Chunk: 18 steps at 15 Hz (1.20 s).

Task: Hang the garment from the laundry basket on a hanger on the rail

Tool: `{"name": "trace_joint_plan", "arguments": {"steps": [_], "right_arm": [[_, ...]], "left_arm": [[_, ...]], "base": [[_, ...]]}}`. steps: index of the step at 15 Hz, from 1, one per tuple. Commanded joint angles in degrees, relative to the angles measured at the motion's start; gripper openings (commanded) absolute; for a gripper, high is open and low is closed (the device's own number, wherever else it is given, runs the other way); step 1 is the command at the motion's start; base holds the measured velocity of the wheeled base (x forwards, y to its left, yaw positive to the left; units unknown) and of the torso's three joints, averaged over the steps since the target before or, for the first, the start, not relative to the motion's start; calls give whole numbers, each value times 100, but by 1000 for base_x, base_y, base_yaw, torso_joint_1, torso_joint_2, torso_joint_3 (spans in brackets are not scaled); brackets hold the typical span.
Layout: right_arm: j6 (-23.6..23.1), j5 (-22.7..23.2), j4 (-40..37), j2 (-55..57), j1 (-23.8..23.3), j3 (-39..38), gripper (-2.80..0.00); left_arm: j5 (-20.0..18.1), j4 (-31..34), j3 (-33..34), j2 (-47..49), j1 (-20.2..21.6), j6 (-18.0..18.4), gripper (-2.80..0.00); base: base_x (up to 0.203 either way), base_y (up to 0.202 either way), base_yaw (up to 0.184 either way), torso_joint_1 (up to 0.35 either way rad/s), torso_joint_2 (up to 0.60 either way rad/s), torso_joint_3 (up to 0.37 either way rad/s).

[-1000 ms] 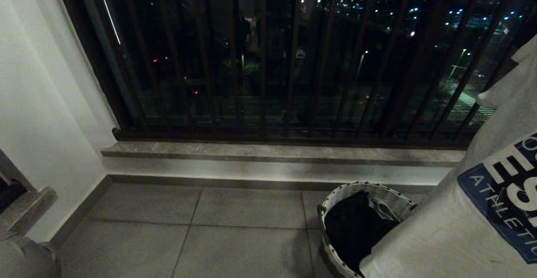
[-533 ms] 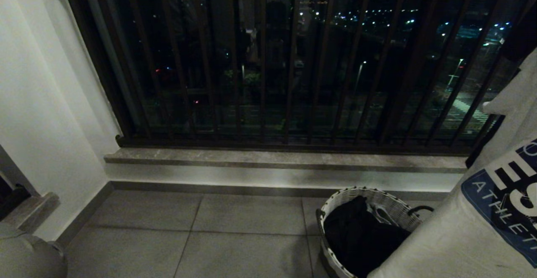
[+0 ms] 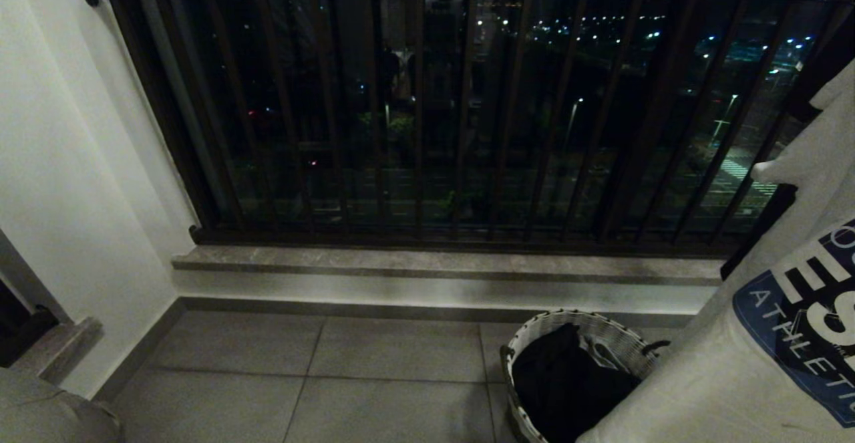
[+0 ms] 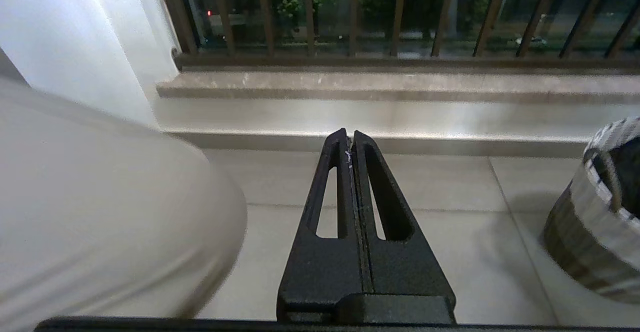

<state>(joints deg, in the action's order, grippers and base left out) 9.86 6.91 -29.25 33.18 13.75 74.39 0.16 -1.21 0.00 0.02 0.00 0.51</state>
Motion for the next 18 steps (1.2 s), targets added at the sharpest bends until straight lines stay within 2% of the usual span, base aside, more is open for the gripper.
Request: {"name": "trace_joint_plan", "arguments": {"steps": [1,5,8,13,18], "right_arm": [[24,29,-28,30,-22,-21,-280],[73,299,-20,39,-160,-23,-280],[312,507,75,67,-275,-31,-280],[1314,877,776,360,-455,-86,-280],[1346,1477,952,796,-458,-193,-280]], "left_arm": [[2,-2,44,-2,0,2,-280],[2,-2,44,-2,0,-7,-280],[2,-2,44,-2,0,-25,-280],[2,-2,44,-2,0,-34,-280],[2,-2,44,-2,0,-34,-280]], "base": [[0,0,0,38,-435,-369],[0,0,0,106,-452,-359],[0,0,0,132,-469,-337],[0,0,0,162,-486,-328],[0,0,0,196,-521,-322]]}}
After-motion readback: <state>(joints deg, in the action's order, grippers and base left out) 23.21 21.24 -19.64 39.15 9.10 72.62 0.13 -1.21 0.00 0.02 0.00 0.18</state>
